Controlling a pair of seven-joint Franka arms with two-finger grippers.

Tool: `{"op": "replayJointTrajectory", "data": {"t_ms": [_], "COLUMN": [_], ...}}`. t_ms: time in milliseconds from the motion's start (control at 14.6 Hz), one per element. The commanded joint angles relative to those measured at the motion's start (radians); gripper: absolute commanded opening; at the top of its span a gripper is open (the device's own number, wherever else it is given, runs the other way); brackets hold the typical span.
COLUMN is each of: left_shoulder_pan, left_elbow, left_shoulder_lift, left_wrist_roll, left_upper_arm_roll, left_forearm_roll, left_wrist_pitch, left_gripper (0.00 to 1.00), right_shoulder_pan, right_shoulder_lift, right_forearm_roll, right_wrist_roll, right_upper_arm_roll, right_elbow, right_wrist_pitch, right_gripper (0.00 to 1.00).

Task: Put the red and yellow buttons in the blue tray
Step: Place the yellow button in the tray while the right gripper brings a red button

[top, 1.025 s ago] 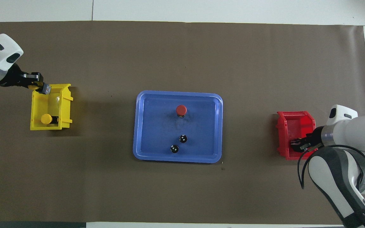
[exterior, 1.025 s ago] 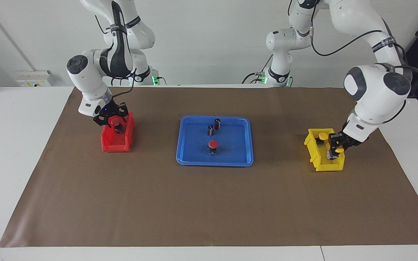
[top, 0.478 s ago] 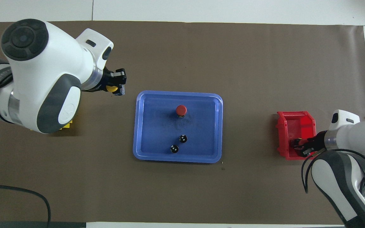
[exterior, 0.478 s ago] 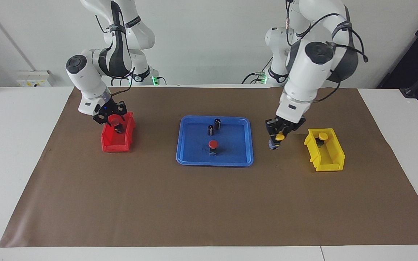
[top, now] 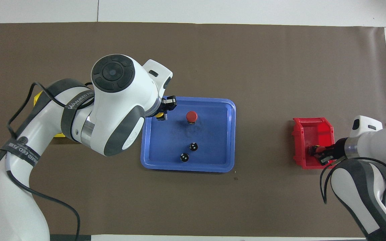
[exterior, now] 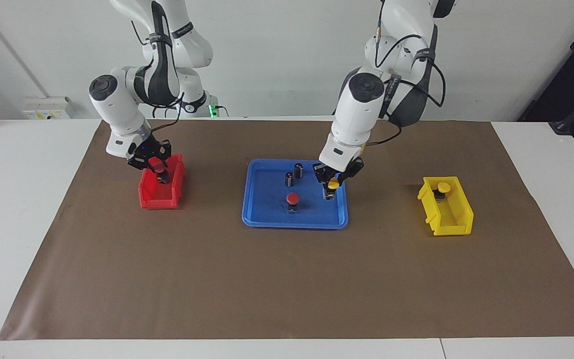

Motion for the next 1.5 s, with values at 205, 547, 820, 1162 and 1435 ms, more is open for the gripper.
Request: {"op": "replayJointTrajectory", "data": {"t_ms": [205, 547, 820, 1162, 1435], "left_shoulder_pan": [-0.053, -0.049, -0.049, -0.039, 0.042], "left_elbow": [0.01, 0.004, 0.01, 0.044, 0.046], "left_shoulder_lift": [0.097, 0.14, 0.142, 0.073, -0.04], "left_wrist_roll": [-0.058, -0.063, -0.061, -0.052, 0.103], "left_upper_arm_roll": [0.022, 0.022, 0.023, 0.028, 0.029], "left_forearm_roll": [0.02, 0.039, 0.039, 0.039, 0.039], "left_wrist_pitch": [0.087, 0.129, 0.118, -0.03, -0.168], "left_gripper": [0.01, 0.01, 0.55, 0.81, 1.0], "right_shoulder_pan": [0.014, 0.154, 0.275, 0.405, 0.436], "right_shoulder_lift": [0.151, 0.24, 0.272, 0.349, 0.36], "right_forearm_roll": [0.027, 0.087, 0.135, 0.133, 0.133], "right_wrist_roll": [0.175, 0.491, 0.723, 0.912, 0.938], "right_upper_arm_roll": [0.027, 0.032, 0.032, 0.03, 0.032], "right_elbow": [0.443, 0.624, 0.661, 0.661, 0.637], "right_wrist_pitch": [-0.356, -0.387, -0.318, -0.186, -0.143], "right_gripper": [0.18, 0.18, 0.17, 0.17, 0.17]}}
